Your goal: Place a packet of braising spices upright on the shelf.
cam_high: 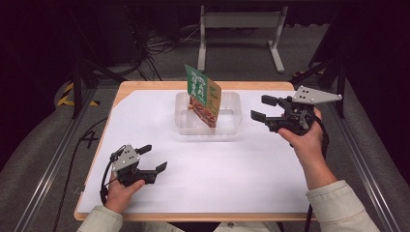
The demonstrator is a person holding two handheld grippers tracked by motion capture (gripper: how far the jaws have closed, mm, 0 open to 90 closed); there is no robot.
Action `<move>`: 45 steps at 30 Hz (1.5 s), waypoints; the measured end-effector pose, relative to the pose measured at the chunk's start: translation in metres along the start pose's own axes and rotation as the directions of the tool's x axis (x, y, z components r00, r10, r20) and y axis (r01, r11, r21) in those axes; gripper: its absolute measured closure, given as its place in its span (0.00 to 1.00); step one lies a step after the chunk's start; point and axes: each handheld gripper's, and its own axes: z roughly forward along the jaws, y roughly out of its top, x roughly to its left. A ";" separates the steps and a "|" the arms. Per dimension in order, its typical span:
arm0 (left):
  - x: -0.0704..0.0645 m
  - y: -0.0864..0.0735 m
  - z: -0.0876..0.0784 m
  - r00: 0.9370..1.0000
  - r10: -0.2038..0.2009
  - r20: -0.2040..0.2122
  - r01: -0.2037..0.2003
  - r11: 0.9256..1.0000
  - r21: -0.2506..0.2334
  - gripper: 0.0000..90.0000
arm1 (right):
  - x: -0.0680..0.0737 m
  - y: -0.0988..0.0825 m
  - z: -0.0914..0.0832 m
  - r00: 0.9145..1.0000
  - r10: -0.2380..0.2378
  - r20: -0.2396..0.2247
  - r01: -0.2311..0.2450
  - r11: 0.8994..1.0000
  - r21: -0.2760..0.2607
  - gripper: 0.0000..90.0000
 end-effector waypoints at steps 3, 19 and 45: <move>0.000 0.000 0.000 1.000 0.003 0.001 -0.003 1.000 -0.003 0.18 | 0.001 -0.003 -0.005 1.000 0.000 -0.001 0.000 1.000 -0.007 0.33; -0.001 0.000 -0.005 1.000 -0.002 0.016 0.002 1.000 -0.018 0.18 | 0.002 -0.044 -0.021 1.000 0.018 -0.004 -0.018 1.000 0.001 0.31; -0.002 -0.003 -0.016 1.000 0.006 0.021 -0.005 0.999 -0.047 0.16 | 0.012 -0.123 -0.017 1.000 0.011 -0.006 -0.011 1.000 0.024 0.29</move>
